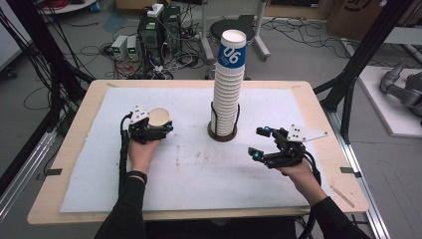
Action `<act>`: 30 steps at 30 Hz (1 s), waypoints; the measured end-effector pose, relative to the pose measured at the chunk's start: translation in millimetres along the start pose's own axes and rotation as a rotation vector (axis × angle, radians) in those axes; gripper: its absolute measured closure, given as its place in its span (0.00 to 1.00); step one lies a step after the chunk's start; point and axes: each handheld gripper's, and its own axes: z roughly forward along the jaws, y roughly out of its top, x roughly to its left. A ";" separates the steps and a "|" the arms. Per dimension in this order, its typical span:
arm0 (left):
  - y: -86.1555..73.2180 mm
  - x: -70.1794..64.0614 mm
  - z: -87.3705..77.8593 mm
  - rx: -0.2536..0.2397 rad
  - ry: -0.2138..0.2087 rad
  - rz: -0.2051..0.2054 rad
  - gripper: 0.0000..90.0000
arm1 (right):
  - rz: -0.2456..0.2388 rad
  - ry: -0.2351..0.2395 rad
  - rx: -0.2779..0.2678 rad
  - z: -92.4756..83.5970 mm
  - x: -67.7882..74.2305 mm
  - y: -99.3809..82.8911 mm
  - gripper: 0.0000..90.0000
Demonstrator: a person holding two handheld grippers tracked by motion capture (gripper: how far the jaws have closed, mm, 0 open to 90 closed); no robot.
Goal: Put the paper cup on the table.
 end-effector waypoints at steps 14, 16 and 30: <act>2.5 -0.7 -8.5 0.038 0.027 -0.036 0.06 | 0.001 0.010 -0.005 0.0 0.9 0.3 0.22; 2.5 -1.0 -11.7 0.036 0.036 -0.038 0.06 | 0.002 0.010 -0.004 0.0 1.0 0.4 0.22; -1.2 0.7 -33.1 0.068 0.069 -0.042 0.06 | 0.000 0.014 -0.003 0.5 0.8 0.4 0.22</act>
